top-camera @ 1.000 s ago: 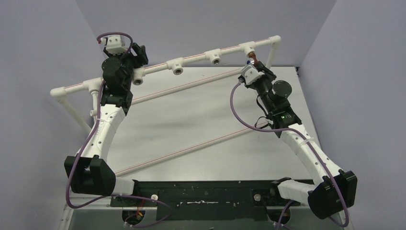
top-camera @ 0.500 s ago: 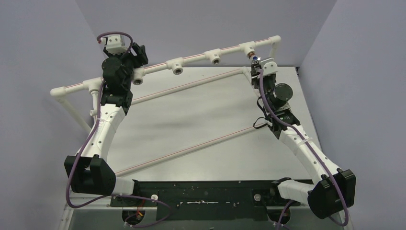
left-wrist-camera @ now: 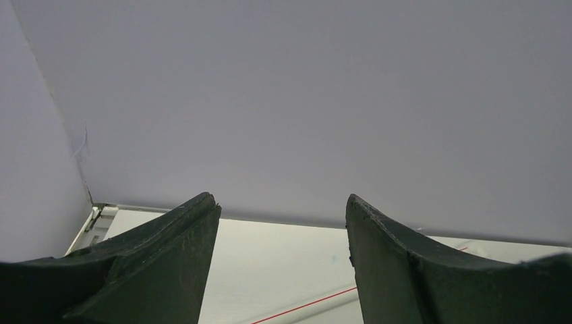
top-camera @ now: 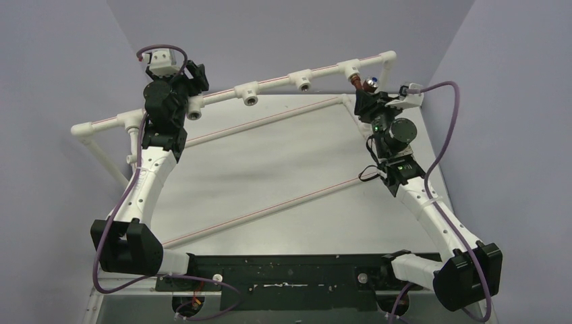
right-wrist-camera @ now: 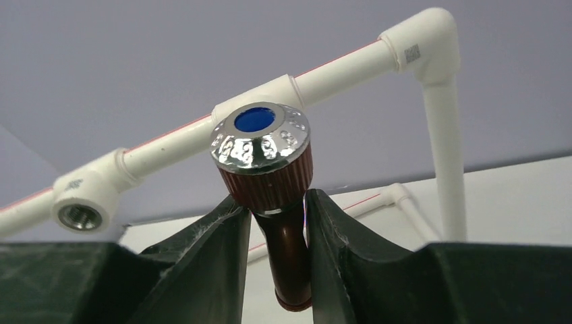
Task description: Install the water faucets
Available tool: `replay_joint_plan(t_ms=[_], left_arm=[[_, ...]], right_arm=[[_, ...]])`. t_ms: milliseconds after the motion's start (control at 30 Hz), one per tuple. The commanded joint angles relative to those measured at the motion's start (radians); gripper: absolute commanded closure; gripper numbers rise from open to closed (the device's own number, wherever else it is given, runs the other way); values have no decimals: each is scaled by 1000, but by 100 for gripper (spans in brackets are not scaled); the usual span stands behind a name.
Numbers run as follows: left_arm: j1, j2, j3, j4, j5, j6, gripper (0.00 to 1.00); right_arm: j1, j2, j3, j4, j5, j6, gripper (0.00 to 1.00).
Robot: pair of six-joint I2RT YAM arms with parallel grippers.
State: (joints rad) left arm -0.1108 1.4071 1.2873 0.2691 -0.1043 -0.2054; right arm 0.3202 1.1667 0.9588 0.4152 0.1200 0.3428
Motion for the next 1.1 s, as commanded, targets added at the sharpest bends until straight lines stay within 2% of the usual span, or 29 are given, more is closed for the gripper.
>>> replay_joint_plan(t_ms=[0,233,567,700,900,1000,1067], left_arm=[[-5,81,-64,-225,15,18,34],[-6,77,-64,-227,12,21,34],[-7,81,-63,-229,14,20,34],[-7,79,-62,-228,12,21,34],[-7,79,-63,-228,12,22,34],[-7,77,-64,-228,11,23,34],[-9,77,-65,-227,11,24,34]], right_arm=[[-31,-59,-16,78,53,461,100],[-87,-49,-52,66,6,856,100],[-74,-36,-42,2,-102,1227,100],[-73,-39,-36,11,-149,1273,100],[-67,-61,-35,1,-141,1251,100],[-66,-58,-38,5,-151,1241,88],[-66,-54,-46,19,-158,1237,84]])
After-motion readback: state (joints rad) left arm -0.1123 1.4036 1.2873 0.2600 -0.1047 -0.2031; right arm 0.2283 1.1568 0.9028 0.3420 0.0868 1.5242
